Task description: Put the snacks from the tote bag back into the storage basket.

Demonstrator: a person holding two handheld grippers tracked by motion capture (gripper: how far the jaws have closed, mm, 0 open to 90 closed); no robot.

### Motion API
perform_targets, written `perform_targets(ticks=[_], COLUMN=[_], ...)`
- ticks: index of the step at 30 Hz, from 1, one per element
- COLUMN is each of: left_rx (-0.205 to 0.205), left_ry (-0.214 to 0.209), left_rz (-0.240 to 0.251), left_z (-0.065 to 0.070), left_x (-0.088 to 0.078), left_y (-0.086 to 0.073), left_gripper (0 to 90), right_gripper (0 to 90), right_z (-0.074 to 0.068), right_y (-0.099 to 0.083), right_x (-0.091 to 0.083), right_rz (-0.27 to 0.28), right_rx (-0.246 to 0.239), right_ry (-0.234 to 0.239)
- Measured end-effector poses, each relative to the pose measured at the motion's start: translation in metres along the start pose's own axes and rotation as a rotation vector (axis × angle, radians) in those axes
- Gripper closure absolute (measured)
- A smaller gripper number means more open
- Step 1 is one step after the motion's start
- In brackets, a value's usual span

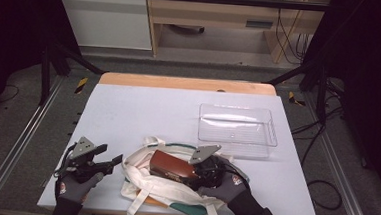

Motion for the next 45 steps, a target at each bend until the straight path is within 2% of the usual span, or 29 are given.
perform_targets(ticks=[5,9,15,25,35,39,45], left_rx=[-0.001,-0.002,-0.002,-0.005,-0.004,-0.007,-0.005], left_ry=[0.001,0.002,0.003,0.005,0.006,0.007,0.008], left_rz=[-0.001,0.001,-0.003,-0.004,-0.005,-0.006,-0.008], left_z=[-0.001,-0.001,-0.001,-0.001,-0.002,-0.003,-0.003], left_x=[0.000,-0.001,0.000,0.001,0.000,0.001,0.001], left_y=[0.000,0.000,0.000,-0.001,-0.001,-0.001,-0.001], left_gripper=[27.3,27.4,27.3,27.2,27.2,27.2,27.2], right_gripper=[42.9,42.9,43.0,43.1,43.1,43.2,43.3], right_z=[0.001,0.002,0.012,0.047,0.080,0.093,0.109], right_y=[0.011,0.014,0.017,0.016,0.013,0.010,0.005], right_x=[-0.020,-0.033,-0.056,-0.085,-0.096,-0.101,-0.108], right_rz=[0.043,0.061,0.103,0.128,0.115,0.128,0.110], right_rx=[-0.015,-0.017,-0.006,0.008,0.042,0.051,0.053], right_ry=[-0.009,-0.004,-0.017,-0.071,-0.073,-0.070,-0.100])
Point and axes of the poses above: each handheld gripper's, and its own axes: x roughly forward along the jaws, y roughly out of its top, z roughly to its right, the point moved 9 cm from there along x, roughly forward along the jaws, and after that the axes turned 6 degrees about -x, right-handed, at the moved point
